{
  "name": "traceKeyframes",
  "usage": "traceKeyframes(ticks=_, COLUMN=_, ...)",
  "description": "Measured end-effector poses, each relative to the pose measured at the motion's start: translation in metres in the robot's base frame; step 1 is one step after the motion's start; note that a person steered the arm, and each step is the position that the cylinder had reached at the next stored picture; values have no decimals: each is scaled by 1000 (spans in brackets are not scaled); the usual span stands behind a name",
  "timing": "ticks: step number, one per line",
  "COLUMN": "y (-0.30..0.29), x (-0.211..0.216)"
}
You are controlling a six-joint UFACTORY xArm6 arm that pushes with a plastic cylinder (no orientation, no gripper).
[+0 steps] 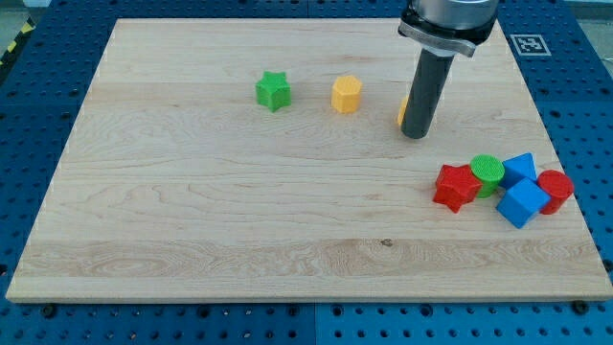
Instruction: Point your arm at blue cube
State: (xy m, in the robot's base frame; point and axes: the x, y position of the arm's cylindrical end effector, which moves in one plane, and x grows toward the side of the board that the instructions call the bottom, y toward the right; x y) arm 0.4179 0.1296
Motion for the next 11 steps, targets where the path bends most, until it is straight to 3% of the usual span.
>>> traceKeyframes(ticks=4, y=-15, x=-27)
traceKeyframes(ticks=7, y=-14, x=121)
traceKeyframes(ticks=8, y=33, x=155)
traceKeyframes(ticks=10, y=125, x=140)
traceKeyframes(ticks=11, y=126, x=136)
